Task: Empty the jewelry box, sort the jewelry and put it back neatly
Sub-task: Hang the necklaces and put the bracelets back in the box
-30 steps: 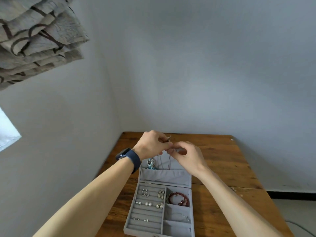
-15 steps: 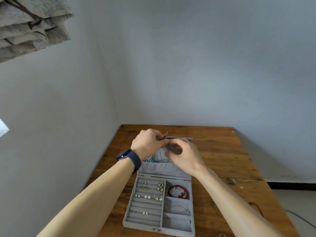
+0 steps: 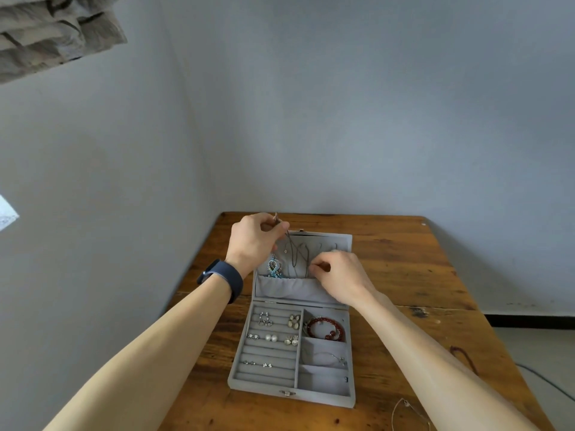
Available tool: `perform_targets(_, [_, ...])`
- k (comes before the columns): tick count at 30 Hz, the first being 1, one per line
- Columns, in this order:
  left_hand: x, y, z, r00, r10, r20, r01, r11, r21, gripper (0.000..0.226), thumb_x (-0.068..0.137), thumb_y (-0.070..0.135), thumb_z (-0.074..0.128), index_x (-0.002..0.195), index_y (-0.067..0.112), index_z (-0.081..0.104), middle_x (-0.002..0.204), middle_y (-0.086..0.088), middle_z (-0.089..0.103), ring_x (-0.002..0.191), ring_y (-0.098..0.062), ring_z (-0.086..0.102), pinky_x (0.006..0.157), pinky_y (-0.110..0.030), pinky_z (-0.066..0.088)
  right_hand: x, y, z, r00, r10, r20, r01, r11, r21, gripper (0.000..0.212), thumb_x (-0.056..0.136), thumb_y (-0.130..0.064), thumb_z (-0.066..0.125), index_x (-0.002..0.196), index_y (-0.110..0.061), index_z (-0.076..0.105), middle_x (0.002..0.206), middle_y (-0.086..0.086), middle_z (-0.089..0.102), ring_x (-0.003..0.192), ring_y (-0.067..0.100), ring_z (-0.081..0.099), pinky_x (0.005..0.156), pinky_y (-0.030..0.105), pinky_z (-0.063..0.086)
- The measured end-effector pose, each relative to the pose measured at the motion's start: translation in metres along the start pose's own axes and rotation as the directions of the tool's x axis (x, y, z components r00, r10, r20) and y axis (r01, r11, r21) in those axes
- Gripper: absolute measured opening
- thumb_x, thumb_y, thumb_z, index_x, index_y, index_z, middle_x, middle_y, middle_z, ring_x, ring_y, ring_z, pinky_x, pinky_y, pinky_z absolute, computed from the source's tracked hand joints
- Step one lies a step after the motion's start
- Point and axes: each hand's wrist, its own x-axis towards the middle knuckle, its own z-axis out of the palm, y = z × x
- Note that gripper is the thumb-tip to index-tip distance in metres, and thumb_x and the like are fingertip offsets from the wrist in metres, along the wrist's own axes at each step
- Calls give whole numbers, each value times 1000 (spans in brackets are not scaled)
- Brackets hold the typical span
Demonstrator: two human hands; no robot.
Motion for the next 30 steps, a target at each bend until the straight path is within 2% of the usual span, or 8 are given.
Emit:
perform_targets(4, [1,4,1,999,-5,-54,1,997,-71,16,93,37,68,97,22,71,80,11,73,54,3,65,49,-7,44,-4,3,5,981,-74,-180,67,997,-43,28,92,-18,63,120,-19,63,103,-1,63,95,19,62,78,29,48])
perform_targets(9, [-1,9,2,998,48,-44,-51,996,-79,22,93,39,67,97,18,70,81,11,73,53,2,65,50,-7,44,1,-6,7,968,-202,-147,211,976,47,60,88,-27,70,142,-31,45,95,-10,55,82,7,53,70,17,43])
perform_targets(11, [-1,11,3,998,68,-16,-68,995,-69,24,93,39,67,102,17,69,84,10,72,54,2,65,51,-7,45,8,-11,9,963,-209,-172,223,973,67,48,91,-29,69,136,-29,54,92,-10,59,82,8,58,68,16,41])
perform_targets(14, [-3,9,2,996,91,9,-92,995,36,22,93,39,68,103,20,72,88,8,72,59,-4,68,58,-17,54,16,-13,11,967,-170,-193,175,985,9,18,95,-26,65,109,-19,72,95,-1,65,88,20,64,70,28,47])
perform_targets(17, [-11,-1,7,996,74,54,-84,973,216,10,91,39,67,94,31,73,88,11,70,80,-11,67,74,-31,58,12,-5,16,982,-149,-116,133,983,-130,19,96,-26,60,106,-19,74,104,5,68,97,27,64,77,33,50])
perform_targets(19, [-20,-11,14,991,70,113,-107,928,358,9,92,35,64,97,34,72,93,10,71,89,-16,66,76,-34,57,4,1,19,989,-140,-39,128,967,-221,23,97,-31,57,109,-21,74,108,4,68,101,27,63,79,35,51])
perform_targets(24, [-33,-26,39,949,197,246,-314,671,672,24,96,19,51,110,31,66,104,4,70,91,-24,66,66,-30,50,-8,8,19,987,-124,106,150,946,-287,27,96,-29,49,107,-21,72,104,5,65,97,29,63,79,38,53])
perform_targets(30, [-37,-23,62,934,207,290,-357,544,760,28,96,11,49,121,23,51,93,-3,69,83,-31,67,56,-34,36,-11,9,17,986,-163,26,164,944,-288,13,95,-20,50,108,-17,50,93,9,69,82,33,66,59,33,39])
